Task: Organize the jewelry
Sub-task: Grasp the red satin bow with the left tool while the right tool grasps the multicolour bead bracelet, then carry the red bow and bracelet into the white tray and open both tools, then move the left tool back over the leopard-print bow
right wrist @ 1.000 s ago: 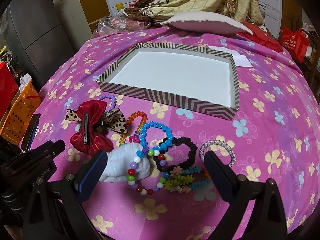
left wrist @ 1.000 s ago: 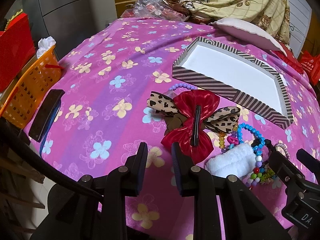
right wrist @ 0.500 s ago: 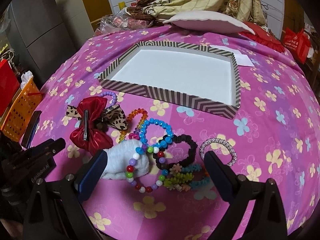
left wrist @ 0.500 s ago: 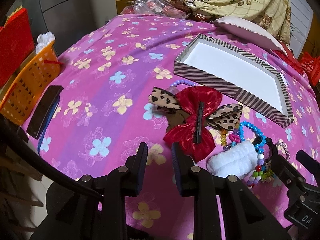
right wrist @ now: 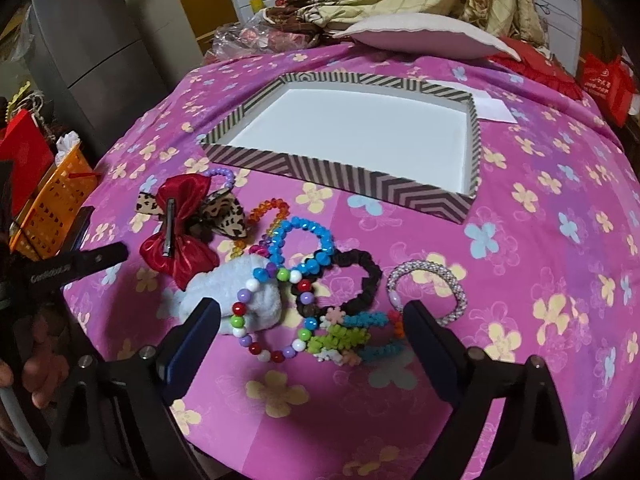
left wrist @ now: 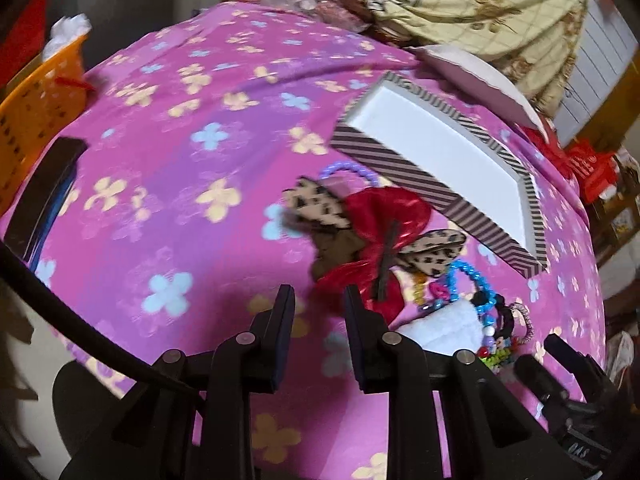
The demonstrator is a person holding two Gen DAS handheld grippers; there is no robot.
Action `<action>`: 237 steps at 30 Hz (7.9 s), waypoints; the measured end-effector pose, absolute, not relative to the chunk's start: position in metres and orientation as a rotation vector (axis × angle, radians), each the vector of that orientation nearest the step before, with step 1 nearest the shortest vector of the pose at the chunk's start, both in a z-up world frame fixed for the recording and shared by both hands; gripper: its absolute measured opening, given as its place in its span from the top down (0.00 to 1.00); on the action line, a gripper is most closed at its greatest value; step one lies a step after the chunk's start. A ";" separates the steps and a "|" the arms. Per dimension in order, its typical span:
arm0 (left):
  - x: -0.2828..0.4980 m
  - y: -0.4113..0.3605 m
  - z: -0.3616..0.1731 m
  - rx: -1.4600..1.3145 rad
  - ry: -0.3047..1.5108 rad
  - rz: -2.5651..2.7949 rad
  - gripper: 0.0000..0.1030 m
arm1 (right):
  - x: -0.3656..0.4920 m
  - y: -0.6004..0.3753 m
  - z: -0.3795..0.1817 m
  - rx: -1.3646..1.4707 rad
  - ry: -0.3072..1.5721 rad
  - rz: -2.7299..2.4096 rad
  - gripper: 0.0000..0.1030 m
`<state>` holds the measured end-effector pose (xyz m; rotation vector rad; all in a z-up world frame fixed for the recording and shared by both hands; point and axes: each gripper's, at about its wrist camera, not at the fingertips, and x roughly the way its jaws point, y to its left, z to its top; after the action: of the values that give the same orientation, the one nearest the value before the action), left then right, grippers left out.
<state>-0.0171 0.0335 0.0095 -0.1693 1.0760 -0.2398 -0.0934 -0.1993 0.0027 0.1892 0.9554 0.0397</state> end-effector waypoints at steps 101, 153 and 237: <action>0.172 -0.060 -0.006 -0.031 1.135 -0.224 0.66 | 0.107 -0.233 -0.001 0.386 0.948 0.189 0.90; 0.042 -0.039 0.058 0.043 0.938 -0.253 0.48 | -0.029 -0.223 0.039 0.312 0.848 0.086 0.47; -0.040 -0.019 0.049 0.059 0.899 -0.182 0.48 | -0.081 -0.206 0.043 0.239 0.859 0.074 0.33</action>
<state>-0.0397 -0.0193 0.0487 0.0587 0.8987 -0.1821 -0.0813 -0.2056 0.0426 0.2394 0.8586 0.0740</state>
